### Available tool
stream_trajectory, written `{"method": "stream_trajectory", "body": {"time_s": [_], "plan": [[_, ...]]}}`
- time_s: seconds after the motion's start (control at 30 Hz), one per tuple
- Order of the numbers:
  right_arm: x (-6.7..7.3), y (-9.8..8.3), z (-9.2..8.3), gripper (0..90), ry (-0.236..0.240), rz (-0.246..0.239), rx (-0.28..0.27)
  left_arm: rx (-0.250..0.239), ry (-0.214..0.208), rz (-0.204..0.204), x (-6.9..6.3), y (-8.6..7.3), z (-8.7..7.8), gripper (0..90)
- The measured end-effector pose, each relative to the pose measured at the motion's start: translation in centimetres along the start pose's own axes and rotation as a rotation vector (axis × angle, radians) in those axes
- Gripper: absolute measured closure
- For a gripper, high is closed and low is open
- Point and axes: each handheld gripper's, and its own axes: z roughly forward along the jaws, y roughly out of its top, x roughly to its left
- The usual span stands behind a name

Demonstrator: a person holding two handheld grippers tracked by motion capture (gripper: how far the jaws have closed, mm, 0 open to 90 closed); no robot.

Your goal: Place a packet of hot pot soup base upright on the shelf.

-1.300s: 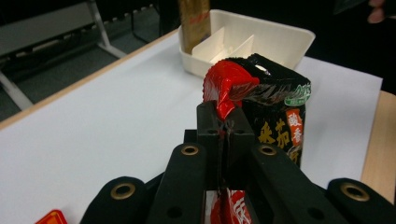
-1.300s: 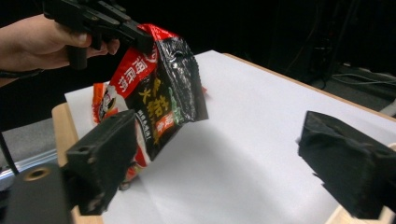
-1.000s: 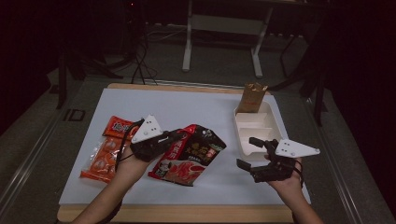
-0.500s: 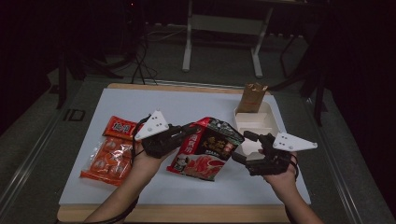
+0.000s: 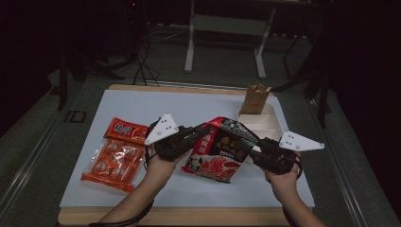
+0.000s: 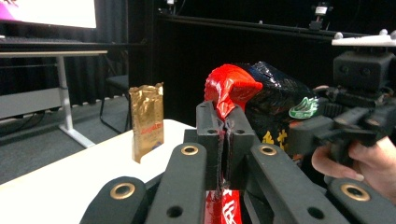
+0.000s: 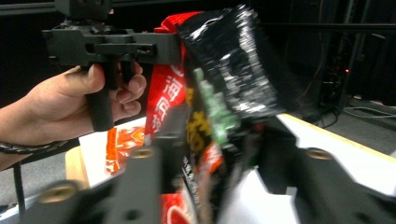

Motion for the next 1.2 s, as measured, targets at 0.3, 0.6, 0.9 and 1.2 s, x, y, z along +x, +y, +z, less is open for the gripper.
{"method": "stream_trajectory", "body": {"time_s": [0.3, 0.6, 0.9, 1.2], "plan": [[-1.0, 1.7, -0.7, 77.0, 0.018, 0.006, 0.035, 0.022, -0.043, 0.012, 0.4, -0.1, 0.1, 87.5], [-1.4, 3.1, -1.2, 77.7, 0.03, 0.017, 0.011, 0.001, -0.069, -0.008, 1.1, 0.8, -0.3, 65.9], [-2.7, 4.3, -1.8, 77.6, -0.016, 0.001, 0.004, 0.025, -0.035, 0.003, 1.5, 0.9, -1.8, 27.6], [-4.5, 5.5, -2.4, 77.6, -0.058, -0.003, -0.014, 0.111, 0.055, 0.004, 1.6, -0.9, -2.9, 2.5]]}}
